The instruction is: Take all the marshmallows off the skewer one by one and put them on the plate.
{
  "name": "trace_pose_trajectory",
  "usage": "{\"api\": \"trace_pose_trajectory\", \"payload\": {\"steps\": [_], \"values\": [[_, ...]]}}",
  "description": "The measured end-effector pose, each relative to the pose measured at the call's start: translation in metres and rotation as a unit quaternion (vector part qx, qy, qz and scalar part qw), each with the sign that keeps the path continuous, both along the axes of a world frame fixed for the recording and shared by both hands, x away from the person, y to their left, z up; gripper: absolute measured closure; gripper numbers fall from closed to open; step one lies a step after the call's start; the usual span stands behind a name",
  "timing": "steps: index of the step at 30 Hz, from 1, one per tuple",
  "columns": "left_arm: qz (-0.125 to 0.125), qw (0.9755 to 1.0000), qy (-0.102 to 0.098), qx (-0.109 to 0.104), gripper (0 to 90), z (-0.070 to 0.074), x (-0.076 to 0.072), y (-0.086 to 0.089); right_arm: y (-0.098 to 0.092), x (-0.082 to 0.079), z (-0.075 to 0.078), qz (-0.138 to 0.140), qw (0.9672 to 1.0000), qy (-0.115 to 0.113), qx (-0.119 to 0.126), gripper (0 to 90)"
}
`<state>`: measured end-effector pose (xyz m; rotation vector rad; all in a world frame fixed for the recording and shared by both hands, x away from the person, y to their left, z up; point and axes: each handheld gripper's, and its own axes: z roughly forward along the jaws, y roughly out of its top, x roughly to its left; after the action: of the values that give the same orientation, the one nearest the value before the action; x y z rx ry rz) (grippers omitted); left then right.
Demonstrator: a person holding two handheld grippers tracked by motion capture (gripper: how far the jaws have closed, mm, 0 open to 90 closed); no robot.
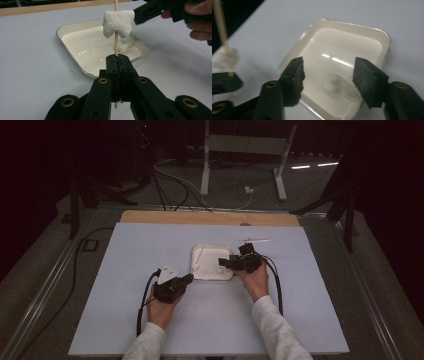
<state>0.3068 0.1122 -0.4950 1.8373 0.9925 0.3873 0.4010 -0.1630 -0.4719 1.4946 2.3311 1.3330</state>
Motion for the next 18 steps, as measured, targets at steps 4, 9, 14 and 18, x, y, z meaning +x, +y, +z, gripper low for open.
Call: {"api": "trace_pose_trajectory", "payload": {"steps": [4, 9, 14, 18], "values": [[0.001, 1.0000, 0.000, 0.000, 90.0, 0.000, 0.000, 0.000, 0.001, -0.004, 0.007, 0.009, 0.9997, -0.005, 0.024, 32.3], [0.004, 1.0000, -0.001, -0.002, 90.0, 0.000, 0.000, 0.000, 0.006, -0.009, 0.011, 0.022, 0.9984, -0.003, 0.052, 27.2], [0.006, 1.0000, -0.002, -0.002, 90.0, 0.001, 0.000, 0.000, 0.015, -0.015, 0.013, 0.040, 0.9967, -0.002, 0.071, 24.6], [0.007, 1.0000, -0.002, -0.001, 90.0, 0.001, 0.000, -0.001, 0.024, -0.020, 0.015, 0.057, 0.9951, -0.002, 0.081, 24.2]]}}
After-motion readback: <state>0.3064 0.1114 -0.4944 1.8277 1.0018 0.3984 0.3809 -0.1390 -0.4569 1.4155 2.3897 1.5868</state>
